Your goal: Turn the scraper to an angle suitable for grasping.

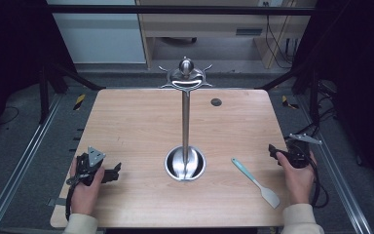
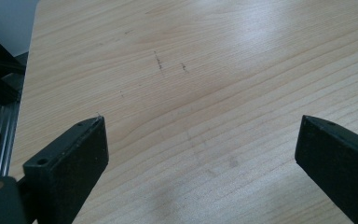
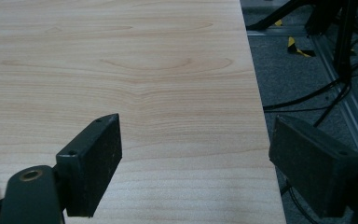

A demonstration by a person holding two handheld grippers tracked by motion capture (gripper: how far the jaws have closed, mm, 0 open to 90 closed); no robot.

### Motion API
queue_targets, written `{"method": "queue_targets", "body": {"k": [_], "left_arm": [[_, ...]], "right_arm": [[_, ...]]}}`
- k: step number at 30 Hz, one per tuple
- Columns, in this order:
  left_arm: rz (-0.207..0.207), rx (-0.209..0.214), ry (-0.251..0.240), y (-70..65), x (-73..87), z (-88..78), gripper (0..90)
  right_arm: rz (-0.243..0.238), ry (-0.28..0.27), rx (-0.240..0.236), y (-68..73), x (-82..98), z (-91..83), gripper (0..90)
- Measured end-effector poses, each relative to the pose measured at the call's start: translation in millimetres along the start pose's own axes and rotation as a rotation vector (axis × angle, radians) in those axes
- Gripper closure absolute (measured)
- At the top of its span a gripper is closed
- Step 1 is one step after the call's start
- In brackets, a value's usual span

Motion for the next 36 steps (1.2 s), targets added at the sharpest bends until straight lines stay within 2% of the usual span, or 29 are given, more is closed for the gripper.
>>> {"method": "queue_targets", "body": {"k": [3, 6, 8, 9, 12, 14, 17, 21, 25, 32, 36], "left_arm": [[-0.001, -0.001, 0.002, 0.5, 0.3, 0.3, 2.4], [0.003, 0.000, 0.005, -0.3, 0.2, 0.5, 2.4], [0.006, 0.002, 0.004, -1.2, 0.0, 0.6, 2.4], [0.006, 0.002, 0.004, -1.2, 0.0, 0.6, 2.4], [0.003, 0.002, 0.001, 0.0, -0.2, -0.6, 2.4], [0.001, 0.001, -0.002, 0.5, -0.5, -0.5, 2.4], [0.005, 0.004, 0.003, 0.1, -0.4, 0.1, 2.4], [0.008, 0.003, 0.005, 0.0, -0.6, -0.3, 2.5], [0.007, 0.001, 0.005, 1.1, -0.3, -0.4, 2.4], [0.012, -0.003, 0.007, 0.7, -0.4, -0.3, 2.5], [0.009, -0.004, 0.007, 1.6, -0.3, -0.2, 2.5]], "right_arm": [[-0.007, -0.005, 0.009, -0.4, -1.7, -0.4, 17.0], [-0.023, -0.025, 0.040, -1.9, -6.3, -4.4, 18.6], [-0.040, -0.031, 0.050, -1.1, -8.0, -6.2, 25.2], [-0.040, -0.031, 0.050, -1.1, -8.0, -6.2, 25.2], [-0.089, -0.017, 0.046, 4.6, -9.0, -9.1, 40.2], [-0.133, 0.006, 0.031, 11.6, -9.1, -11.2, 49.3], [-0.166, 0.024, -0.004, 23.0, -9.9, -13.9, 61.2], [-0.223, 0.071, -0.045, 36.9, -5.3, -12.0, 71.4], [-0.258, 0.107, -0.073, 49.9, -0.5, -9.7, 80.1], [-0.284, 0.148, -0.131, 67.7, 5.4, -9.0, 87.0], [-0.300, 0.170, -0.143, 73.3, 9.2, -7.7, 89.8]]}}
Point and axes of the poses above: each handheld gripper's, and its own axes: z roughly forward along the jaws, x roughly out of its underside, y roughly to its left, the point moved 9 cm from there along z, roughly forward along the jaws
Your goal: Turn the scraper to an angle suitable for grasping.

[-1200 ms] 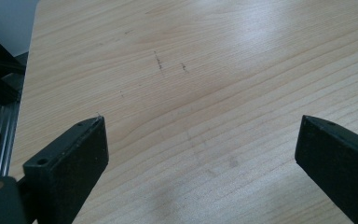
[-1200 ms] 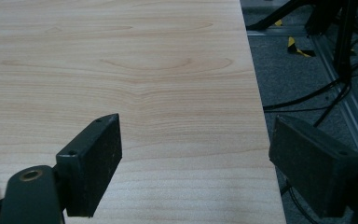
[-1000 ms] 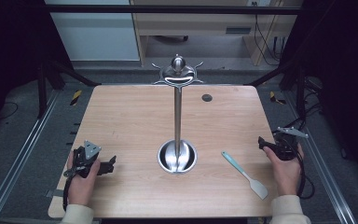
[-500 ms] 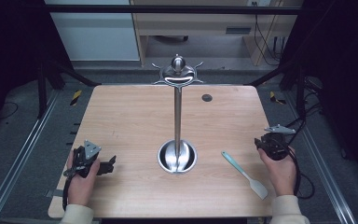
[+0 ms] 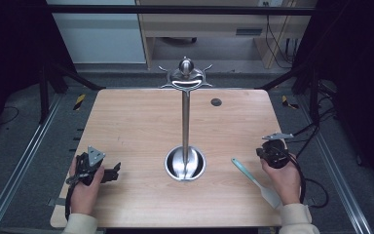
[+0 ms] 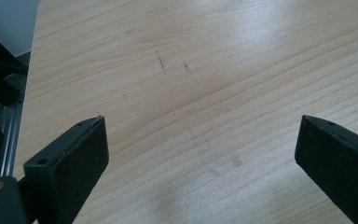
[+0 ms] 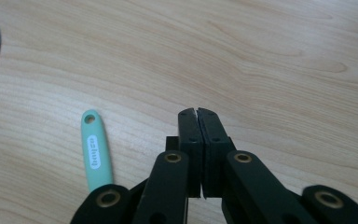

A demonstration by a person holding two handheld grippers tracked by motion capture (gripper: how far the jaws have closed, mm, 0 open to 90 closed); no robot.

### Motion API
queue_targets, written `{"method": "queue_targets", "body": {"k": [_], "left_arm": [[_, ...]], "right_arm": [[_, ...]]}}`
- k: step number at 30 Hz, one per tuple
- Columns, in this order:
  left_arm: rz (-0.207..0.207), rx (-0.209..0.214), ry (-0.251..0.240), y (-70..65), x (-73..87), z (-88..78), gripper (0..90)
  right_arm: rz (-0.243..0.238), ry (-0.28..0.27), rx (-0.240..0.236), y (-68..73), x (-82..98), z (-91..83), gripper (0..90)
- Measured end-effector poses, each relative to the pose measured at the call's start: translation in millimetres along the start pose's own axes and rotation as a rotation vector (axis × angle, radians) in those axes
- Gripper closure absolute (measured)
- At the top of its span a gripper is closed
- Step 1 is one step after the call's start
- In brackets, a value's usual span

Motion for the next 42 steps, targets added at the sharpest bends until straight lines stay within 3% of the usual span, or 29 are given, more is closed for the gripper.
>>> {"method": "queue_targets", "body": {"k": [16, 29, 42], "left_arm": [[0.005, -0.001, 0.004, -0.2, 0.5, 0.7, 2.5], [0.006, 0.001, 0.006, -1.0, 0.6, 0.8, 2.5], [0.011, 0.003, 0.009, -2.1, 0.7, 1.1, 2.5]], "right_arm": [[-0.045, 0.077, -0.116, 27.4, 9.6, 14.0, 90.0], [-0.102, 0.117, -0.139, 48.0, 13.6, 23.4, 90.0], [-0.106, 0.141, -0.140, 50.6, 17.6, 28.5, 90.0]]}}
Point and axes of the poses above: each handheld gripper's, and its own axes: z roughly forward along the jaws, x roughly out of its underside, y roughly to its left, the point moved 9 cm from there along z, roughly forward along the jaws
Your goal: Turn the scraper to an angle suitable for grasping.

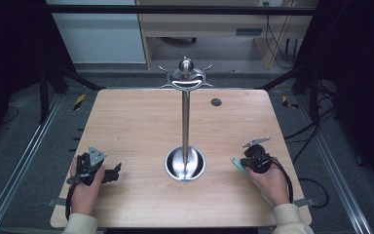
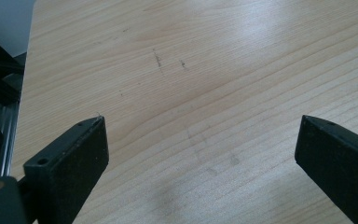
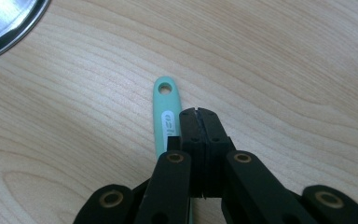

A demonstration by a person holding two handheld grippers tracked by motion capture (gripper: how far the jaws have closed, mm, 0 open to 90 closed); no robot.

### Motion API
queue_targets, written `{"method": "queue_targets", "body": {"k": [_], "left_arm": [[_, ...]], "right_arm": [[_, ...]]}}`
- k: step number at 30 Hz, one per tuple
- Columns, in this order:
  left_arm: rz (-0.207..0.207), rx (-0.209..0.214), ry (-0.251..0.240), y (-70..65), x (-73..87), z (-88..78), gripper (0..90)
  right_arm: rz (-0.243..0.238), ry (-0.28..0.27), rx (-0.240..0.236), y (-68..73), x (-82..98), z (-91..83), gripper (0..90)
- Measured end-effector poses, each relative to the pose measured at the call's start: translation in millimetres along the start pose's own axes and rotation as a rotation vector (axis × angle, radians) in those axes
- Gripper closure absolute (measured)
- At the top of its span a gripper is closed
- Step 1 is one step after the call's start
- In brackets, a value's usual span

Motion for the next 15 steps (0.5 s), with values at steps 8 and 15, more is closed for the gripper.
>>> {"method": "queue_targets", "body": {"k": [8, 15], "left_arm": [[0.002, 0.002, 0.002, -0.6, 0.3, -0.1, 2.5], [0.000, 0.000, 0.000, -0.2, 0.6, -0.5, 2.5]], "right_arm": [[-0.030, 0.006, -0.034, 5.4, 1.7, -0.7, 90.0], [-0.076, 0.025, -0.093, 20.0, 6.2, -4.3, 90.0]]}}
Point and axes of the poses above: each handheld gripper's, and its own axes: z roughly forward along the jaws, x roughly out of its underside, y roughly to its left, the point moved 9 cm from there along z, roughly forward along the jaws
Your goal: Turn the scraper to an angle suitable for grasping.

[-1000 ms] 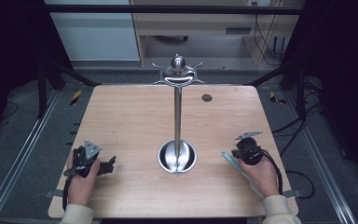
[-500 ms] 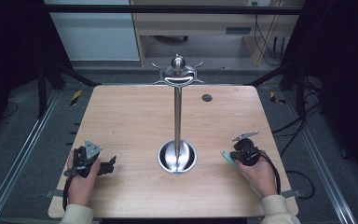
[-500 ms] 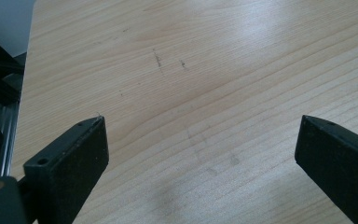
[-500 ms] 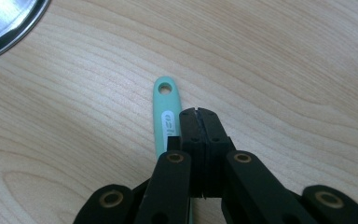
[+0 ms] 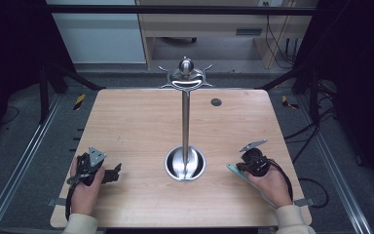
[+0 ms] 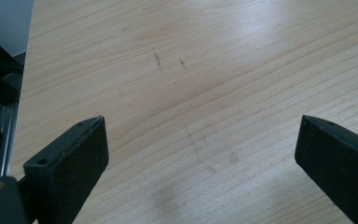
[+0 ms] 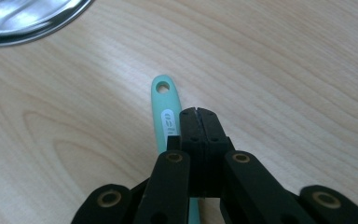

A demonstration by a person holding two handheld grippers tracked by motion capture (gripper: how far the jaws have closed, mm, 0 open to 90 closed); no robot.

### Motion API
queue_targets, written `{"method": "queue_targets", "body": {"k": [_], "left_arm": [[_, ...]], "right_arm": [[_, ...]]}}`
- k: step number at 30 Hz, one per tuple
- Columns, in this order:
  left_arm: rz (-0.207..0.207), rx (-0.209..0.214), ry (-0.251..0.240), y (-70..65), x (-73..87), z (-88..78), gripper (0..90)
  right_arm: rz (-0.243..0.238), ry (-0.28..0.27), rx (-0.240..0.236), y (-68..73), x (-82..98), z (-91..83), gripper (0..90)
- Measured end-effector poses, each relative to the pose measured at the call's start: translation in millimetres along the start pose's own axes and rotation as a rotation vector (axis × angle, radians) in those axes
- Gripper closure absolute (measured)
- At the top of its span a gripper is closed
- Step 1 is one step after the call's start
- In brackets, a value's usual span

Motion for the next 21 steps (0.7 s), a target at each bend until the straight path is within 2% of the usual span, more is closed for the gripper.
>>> {"method": "queue_targets", "body": {"k": [2, 3, 8, 14, 16, 18, 21], "left_arm": [[-0.001, 0.000, 0.000, 0.2, 0.1, 0.0, 2.5], [-0.002, 0.000, 0.002, 0.3, 0.5, 0.1, 2.5], [-0.004, 0.000, 0.000, 0.7, 0.3, -0.2, 2.5], [-0.003, 0.000, 0.001, 0.7, 0.3, -0.1, 2.5], [-0.003, -0.001, 0.002, 0.8, 0.4, 0.0, 2.5], [-0.002, -0.002, 0.005, 0.9, 1.2, -0.5, 2.5], [0.002, -0.002, 0.008, 0.1, 2.0, -0.3, 2.5]], "right_arm": [[-0.010, 0.004, -0.003, 2.3, 0.9, -0.6, 90.0], [-0.023, 0.009, -0.018, 8.3, 2.2, -1.4, 90.0], [-0.065, 0.029, -0.035, 20.7, 4.6, -2.6, 90.0], [-0.071, 0.027, -0.045, 23.4, 5.6, -3.1, 89.9], [-0.071, 0.033, -0.053, 23.5, 5.6, -4.1, 86.0], [-0.051, 0.025, -0.073, 24.7, 2.0, -6.8, 85.0], [-0.077, 0.020, -0.068, 26.0, -4.6, -12.3, 83.0]]}}
Point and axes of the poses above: each handheld gripper's, and its own axes: z roughly forward along the jaws, x roughly out of its underside, y roughly to its left, the point moved 9 cm from there along z, roughly forward along the jaws
